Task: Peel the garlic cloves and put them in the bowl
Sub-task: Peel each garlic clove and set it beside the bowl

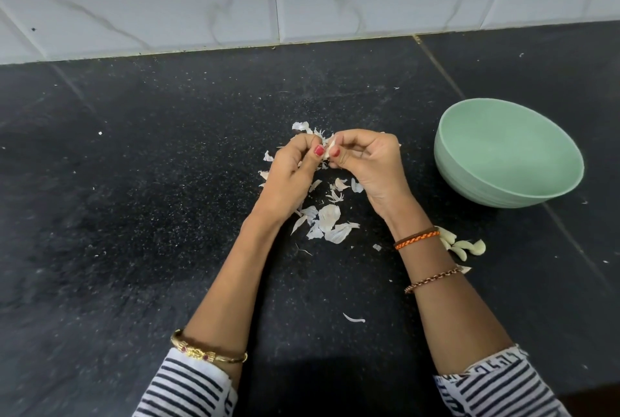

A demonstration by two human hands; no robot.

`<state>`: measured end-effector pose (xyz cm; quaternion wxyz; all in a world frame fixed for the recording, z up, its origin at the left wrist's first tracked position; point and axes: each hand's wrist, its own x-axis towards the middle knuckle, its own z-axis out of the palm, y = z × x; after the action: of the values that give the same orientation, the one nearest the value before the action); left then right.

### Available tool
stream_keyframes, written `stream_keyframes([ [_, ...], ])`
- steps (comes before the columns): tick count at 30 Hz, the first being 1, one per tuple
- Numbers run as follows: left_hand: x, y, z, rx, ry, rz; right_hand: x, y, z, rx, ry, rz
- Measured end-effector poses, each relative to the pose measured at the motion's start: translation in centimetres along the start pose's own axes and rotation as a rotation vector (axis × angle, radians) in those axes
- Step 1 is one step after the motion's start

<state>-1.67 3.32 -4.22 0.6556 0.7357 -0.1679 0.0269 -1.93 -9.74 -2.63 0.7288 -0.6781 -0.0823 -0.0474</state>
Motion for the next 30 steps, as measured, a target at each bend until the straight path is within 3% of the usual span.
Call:
stream_keyframes([
  [10, -0.3, 0.2, 0.2, 0.015, -0.007, -0.014, -0.2, -0.5, 0.2, -0.073, 0.006, -0.087],
  [21, -0.5, 0.0, 0.6, 0.318, 0.367, 0.244, 0.0, 0.5, 1.6, 0.025, 0.329, 0.019],
  [26, -0.4, -0.1, 0.2, 0.468, 0.259, 0.121, 0.1, -0.1, 1.1, 0.106, 0.310, 0.005],
  [30, -0.4, -0.7, 0.2, 0.506, 0.255, 0.088, 0.1, 0.1, 1.4, 0.020, 0.282, -0.017],
])
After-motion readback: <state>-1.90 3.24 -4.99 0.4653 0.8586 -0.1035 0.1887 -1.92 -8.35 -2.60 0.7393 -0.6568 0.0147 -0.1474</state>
